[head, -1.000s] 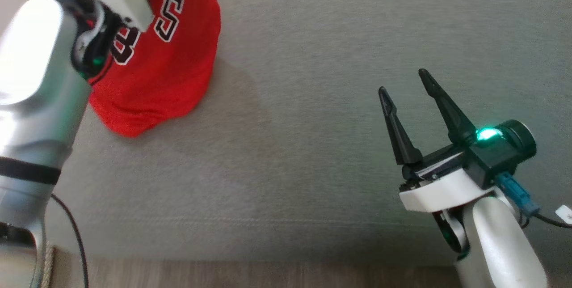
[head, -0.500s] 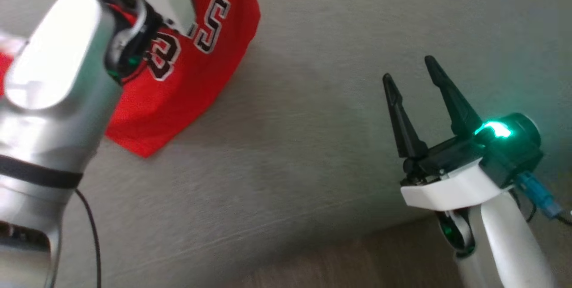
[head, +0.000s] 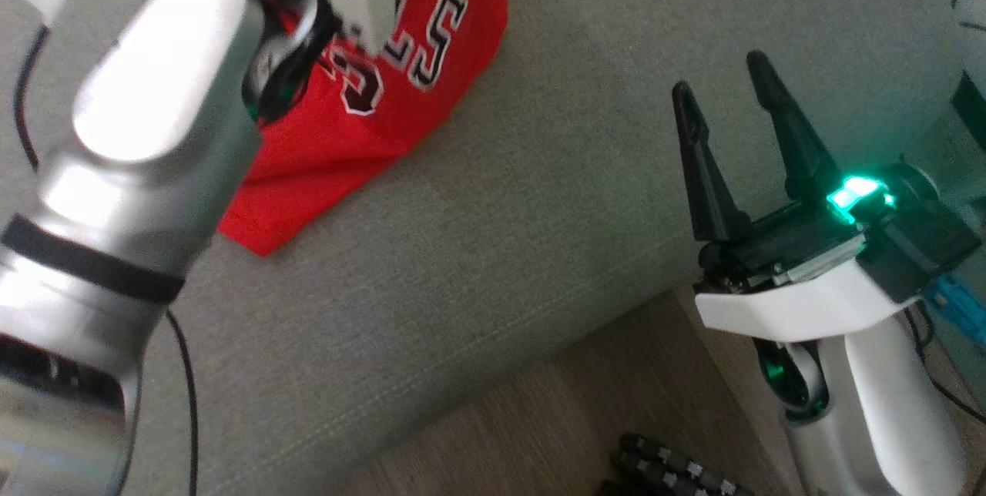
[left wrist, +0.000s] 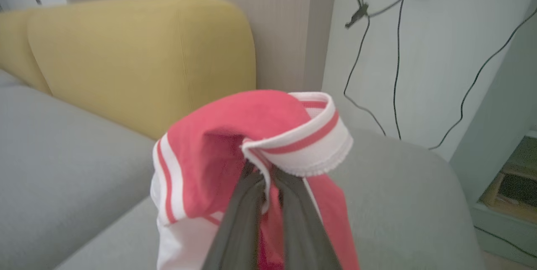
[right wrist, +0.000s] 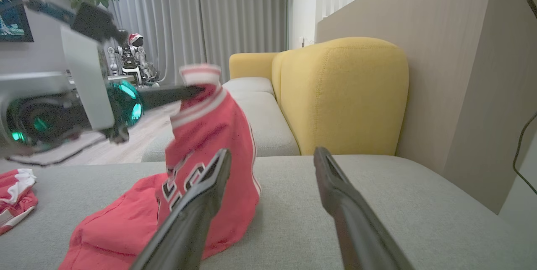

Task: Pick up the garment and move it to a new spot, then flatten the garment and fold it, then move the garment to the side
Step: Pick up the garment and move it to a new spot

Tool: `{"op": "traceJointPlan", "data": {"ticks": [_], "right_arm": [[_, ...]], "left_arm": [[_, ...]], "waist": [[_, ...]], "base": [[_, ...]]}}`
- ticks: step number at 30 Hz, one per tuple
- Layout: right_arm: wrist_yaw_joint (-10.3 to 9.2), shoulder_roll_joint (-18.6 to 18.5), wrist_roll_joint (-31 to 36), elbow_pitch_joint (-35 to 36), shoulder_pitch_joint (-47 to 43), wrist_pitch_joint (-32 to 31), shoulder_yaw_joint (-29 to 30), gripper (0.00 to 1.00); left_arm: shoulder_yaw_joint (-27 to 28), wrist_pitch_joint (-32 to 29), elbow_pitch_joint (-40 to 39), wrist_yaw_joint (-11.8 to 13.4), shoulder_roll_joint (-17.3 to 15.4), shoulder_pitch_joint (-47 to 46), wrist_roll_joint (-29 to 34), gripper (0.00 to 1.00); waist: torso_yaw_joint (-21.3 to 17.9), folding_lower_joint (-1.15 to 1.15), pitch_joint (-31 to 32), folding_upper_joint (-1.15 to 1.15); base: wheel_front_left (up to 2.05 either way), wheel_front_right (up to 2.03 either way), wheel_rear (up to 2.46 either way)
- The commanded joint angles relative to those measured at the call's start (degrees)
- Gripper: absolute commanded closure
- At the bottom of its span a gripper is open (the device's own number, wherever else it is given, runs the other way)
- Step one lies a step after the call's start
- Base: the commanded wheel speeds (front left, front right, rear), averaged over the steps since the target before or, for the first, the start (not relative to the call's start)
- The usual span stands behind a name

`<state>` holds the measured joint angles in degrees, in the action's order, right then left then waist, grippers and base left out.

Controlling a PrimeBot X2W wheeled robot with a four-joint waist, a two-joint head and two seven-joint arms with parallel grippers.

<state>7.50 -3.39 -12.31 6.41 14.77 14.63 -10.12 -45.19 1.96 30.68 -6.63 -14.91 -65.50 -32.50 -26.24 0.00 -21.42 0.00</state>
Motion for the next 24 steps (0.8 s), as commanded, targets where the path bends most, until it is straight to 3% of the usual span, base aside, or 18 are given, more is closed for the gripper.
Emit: {"op": "traceJointPlan", "data": {"ticks": [1, 9, 10, 11, 17, 24], "right_arm": [[-0.01, 0.5, -0.7, 2.4, 1.8, 0.4, -1.3, 0.0], [-0.01, 0.5, 0.1, 2.0, 2.4, 0.4, -0.8, 0.0], [-0.01, 0.5, 0.5, 1.9, 2.4, 0.4, -0.5, 0.0], [-0.01, 0.5, 0.9, 1.7, 2.3, 0.4, -0.3, 0.0], [-0.01, 0.5, 3.0, 0.2, 1.4, 0.4, 0.3, 0.0], [-0.01, 0.5, 5.7, -2.8, -1.0, 0.4, 0.0, 0.0]], "left_arm": [[0.8, 1.0, 0.2, 0.0, -1.7, 0.2, 0.4, 1.0], [-2.0, 10.6, 11.3, 4.2, 1.2, 9.7, 3.2, 1.0], [-2.0, 11.4, 12.1, 4.7, 1.9, 10.2, 3.4, 0.74], [-2.0, 12.0, 12.6, 5.1, 2.6, 10.6, 3.6, 0.0], [0.3, 13.0, 8.5, 7.7, 4.7, 12.9, 6.0, 0.0], [8.7, 13.0, -6.9, 11.8, 4.6, 27.0, 10.7, 0.0]], "waist": [[-1.5, 0.0, -2.5, 0.0], [0.3, 0.0, -4.5, 0.0], [0.8, 0.0, -4.3, 0.0], [1.4, 0.0, -4.0, 0.0], [5.0, 0.0, -1.1, 0.0], [12.8, 0.0, 5.4, 0.0]], "base": [[0.0, 0.0, 0.0], [0.0, 0.0, 0.0], [0.0, 0.0, 0.0], [0.0, 0.0, 0.0], [0.0, 0.0, 0.0], [0.0, 0.0, 0.0]]}}
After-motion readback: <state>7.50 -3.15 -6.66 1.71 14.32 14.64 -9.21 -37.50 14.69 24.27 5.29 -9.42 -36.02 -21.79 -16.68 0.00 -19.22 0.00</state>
